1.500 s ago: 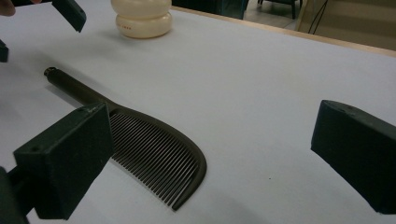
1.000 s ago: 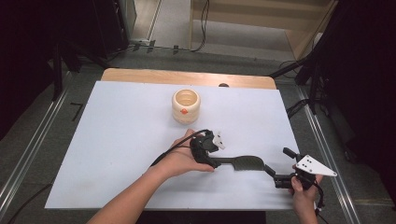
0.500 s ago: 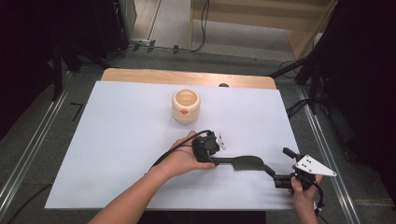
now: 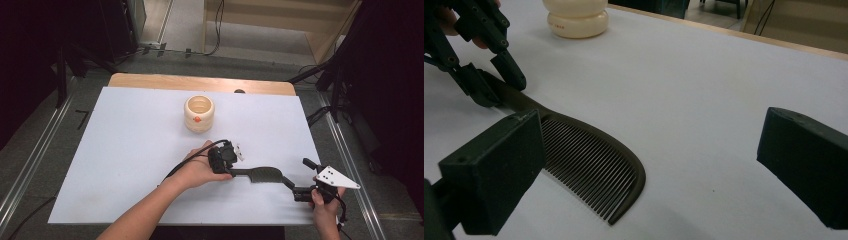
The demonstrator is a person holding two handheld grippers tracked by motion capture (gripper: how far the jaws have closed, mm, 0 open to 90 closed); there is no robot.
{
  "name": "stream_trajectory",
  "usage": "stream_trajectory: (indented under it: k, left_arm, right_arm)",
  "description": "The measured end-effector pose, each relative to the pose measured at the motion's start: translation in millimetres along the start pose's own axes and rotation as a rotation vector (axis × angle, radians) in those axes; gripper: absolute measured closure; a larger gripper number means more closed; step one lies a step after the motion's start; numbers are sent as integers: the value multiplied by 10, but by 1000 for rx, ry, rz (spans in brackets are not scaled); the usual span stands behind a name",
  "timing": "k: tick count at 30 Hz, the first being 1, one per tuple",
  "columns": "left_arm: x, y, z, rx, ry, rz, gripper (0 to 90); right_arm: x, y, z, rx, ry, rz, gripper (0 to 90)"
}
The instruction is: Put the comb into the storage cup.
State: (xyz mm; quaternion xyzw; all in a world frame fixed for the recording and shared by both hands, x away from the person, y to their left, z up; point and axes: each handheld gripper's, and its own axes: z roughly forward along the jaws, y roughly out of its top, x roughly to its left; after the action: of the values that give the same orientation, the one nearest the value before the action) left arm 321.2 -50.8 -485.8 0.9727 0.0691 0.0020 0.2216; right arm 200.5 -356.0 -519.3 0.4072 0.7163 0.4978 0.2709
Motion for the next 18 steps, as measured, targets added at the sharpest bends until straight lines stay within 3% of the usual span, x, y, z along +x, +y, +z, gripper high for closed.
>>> stream_trajectory:
  k: [18]
  left_arm:
    - [-41, 15, 12, 9, 15, 53, 720]
  right_arm:
    - [7, 1, 7, 7, -5, 2, 0]
